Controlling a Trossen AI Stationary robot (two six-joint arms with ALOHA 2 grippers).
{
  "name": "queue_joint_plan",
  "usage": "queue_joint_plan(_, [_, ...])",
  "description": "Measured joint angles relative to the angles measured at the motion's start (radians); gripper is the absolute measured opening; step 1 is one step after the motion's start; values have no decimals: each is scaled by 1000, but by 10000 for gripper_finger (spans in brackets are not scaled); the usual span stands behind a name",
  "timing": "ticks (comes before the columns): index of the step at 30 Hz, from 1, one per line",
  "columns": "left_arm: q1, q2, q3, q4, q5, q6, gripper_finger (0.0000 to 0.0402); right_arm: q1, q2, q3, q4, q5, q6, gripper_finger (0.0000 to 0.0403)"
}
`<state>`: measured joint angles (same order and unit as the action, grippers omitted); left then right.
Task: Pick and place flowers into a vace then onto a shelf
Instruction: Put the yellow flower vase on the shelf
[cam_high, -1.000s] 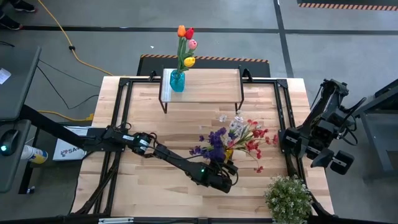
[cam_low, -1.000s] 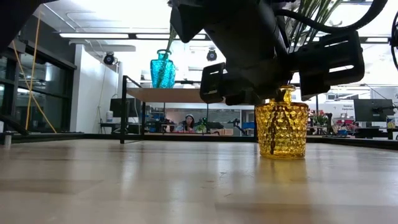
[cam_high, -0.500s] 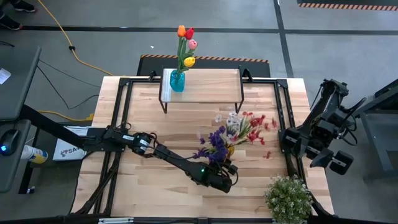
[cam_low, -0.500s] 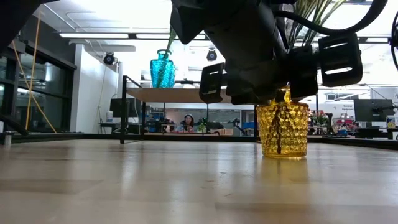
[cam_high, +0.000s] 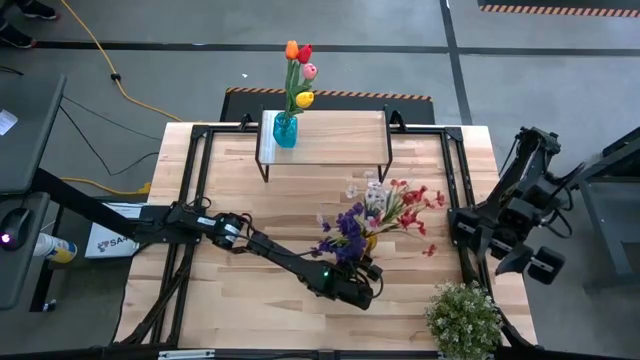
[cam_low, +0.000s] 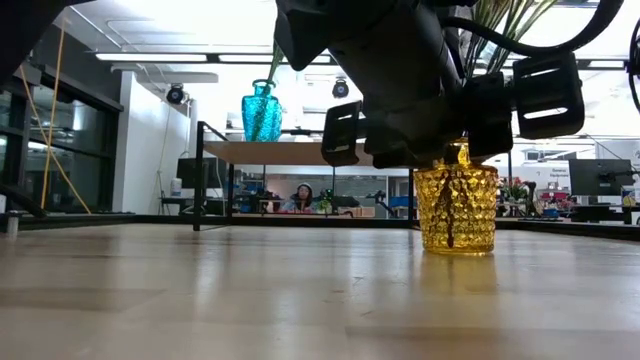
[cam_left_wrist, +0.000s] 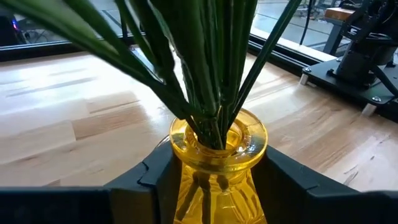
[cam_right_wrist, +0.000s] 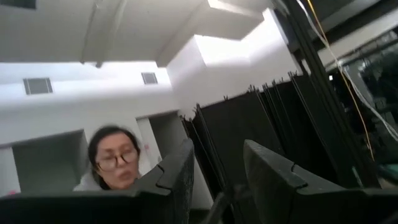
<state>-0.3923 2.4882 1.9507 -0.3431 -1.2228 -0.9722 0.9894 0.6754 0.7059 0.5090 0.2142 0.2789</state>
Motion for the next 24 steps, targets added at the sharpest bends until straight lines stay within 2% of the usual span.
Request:
queue_joint_plan(11, [0,0,0,5,8,10,254,0,0,0,-111,-9,30,130])
queue_joint_plan(24, [0,1,0,5,8,25,249,0,-2,0,-136,-25,27,130])
